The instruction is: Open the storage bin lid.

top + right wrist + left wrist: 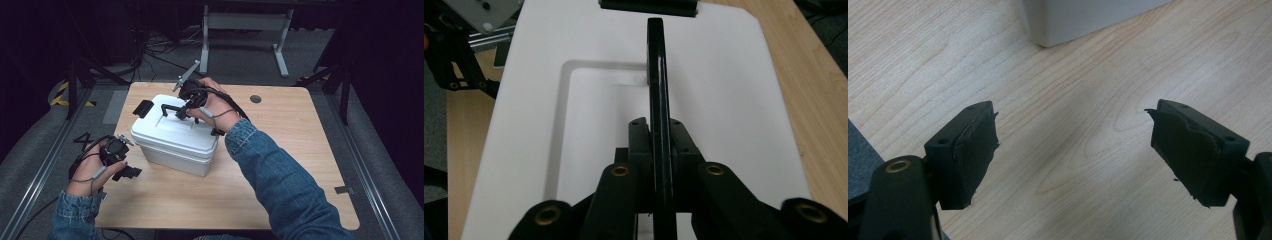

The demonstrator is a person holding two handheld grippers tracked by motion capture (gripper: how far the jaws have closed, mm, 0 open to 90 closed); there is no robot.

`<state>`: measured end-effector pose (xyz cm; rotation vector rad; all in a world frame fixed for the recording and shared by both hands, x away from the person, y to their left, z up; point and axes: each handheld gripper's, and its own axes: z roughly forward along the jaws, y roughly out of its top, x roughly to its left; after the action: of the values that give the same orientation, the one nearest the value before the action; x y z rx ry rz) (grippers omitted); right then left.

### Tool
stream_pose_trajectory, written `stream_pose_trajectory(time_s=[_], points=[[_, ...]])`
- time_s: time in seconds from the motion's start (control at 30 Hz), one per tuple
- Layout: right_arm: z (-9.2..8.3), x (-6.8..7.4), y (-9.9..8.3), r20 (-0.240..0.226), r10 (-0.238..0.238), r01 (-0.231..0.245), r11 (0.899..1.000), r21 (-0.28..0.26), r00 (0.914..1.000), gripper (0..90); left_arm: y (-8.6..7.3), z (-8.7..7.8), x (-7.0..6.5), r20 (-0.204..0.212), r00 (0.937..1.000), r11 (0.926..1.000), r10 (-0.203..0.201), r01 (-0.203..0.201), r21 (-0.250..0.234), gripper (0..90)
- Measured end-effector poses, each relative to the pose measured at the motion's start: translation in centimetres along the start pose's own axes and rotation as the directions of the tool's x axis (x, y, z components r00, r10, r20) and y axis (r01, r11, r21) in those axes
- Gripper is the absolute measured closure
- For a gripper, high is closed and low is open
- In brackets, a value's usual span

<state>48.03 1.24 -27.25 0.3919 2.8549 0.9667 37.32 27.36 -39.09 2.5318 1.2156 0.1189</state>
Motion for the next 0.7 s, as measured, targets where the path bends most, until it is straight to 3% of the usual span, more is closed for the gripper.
stream_pose_trajectory(time_s=[0.2, 0.57, 0.7], points=[[-1.9, 0.3, 0.2, 0.005, -0.005, 0.005, 1.0, -0.028, 1.0, 84.5, 0.1, -0.4, 0.0, 0.005, 1.0, 0.9991, 0.002, -0.002, -0.042, 19.9], [-4.4, 1.0, 0.2, 0.008, -0.019, 0.02, 0.998, -0.064, 0.9998, 84.5, 0.1, -0.3, 0.0, 0.007, 1.0, 0.9994, 0.001, 0.0, -0.034, 19.9], [-5.5, 0.7, -0.3, 0.005, 0.012, -0.012, 0.998, -0.064, 0.9999, 84.4, 0.1, -0.3, 0.0, 0.009, 0.9999, 0.9994, -0.009, 0.009, -0.033, 19.9]])
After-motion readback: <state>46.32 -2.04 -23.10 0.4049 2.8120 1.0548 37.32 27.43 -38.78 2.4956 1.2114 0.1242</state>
